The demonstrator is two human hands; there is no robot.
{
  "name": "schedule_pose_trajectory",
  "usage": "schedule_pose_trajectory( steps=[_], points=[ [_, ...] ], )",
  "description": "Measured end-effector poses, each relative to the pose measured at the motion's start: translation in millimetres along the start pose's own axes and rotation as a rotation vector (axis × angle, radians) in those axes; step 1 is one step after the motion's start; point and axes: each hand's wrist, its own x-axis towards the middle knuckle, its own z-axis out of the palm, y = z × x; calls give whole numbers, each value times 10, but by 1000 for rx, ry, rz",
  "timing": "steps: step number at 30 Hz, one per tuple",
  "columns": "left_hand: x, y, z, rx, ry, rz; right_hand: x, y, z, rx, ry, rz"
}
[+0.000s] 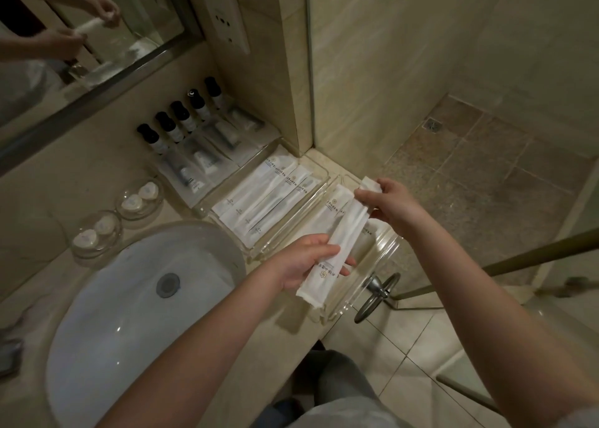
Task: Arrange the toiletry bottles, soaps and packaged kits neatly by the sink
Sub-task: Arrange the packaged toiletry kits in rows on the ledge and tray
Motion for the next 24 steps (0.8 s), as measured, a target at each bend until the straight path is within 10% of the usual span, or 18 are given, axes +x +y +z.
schedule_pose_trajectory(
  steps=[5,13,24],
  points=[
    [50,-126,-99,457,286,-20,85,117,-167,-113,276,11],
    [39,254,-391,102,712,241,-253,239,-275,-15,185,24],
    [144,203,-120,122,649,258,-467,538,416,-22,-76,0]
  ],
)
